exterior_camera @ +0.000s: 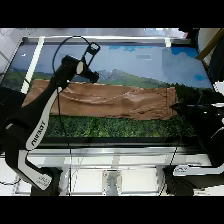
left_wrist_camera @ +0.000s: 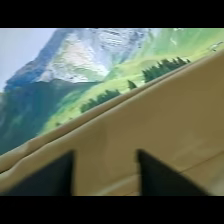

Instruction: Fold the clothes and pants, and hang the long-sleeved shirts on hangers.

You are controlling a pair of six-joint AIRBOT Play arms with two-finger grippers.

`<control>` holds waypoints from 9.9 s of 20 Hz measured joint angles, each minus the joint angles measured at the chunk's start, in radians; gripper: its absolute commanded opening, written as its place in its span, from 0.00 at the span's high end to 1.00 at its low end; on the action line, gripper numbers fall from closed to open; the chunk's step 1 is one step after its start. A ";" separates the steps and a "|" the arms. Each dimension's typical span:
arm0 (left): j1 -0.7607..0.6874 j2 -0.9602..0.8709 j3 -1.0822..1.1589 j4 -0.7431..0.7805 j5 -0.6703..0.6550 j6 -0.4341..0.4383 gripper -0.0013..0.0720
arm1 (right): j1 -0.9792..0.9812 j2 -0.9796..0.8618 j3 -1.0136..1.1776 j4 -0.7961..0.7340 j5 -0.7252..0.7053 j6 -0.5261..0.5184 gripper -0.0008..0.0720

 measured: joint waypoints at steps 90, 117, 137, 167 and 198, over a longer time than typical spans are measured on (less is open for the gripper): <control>0.555 0.185 0.000 -0.631 -0.428 0.120 0.97 | 0.586 -0.060 0.358 0.092 0.289 0.233 0.93; 0.123 -0.072 0.000 -0.676 -0.343 0.135 0.97 | 0.864 0.051 0.635 -0.167 0.140 0.530 0.94; 0.667 0.301 -0.043 -0.533 -0.540 0.143 0.97 | 1.185 -0.370 1.098 -0.260 -0.195 0.552 0.44; 0.667 0.302 -0.047 -0.587 -0.543 0.146 0.97 | 0.966 -0.387 0.453 0.314 -0.160 0.373 0.86; 0.667 0.270 -0.047 -0.591 -0.542 0.119 0.97 | -0.530 0.204 0.855 -0.748 0.736 0.550 0.94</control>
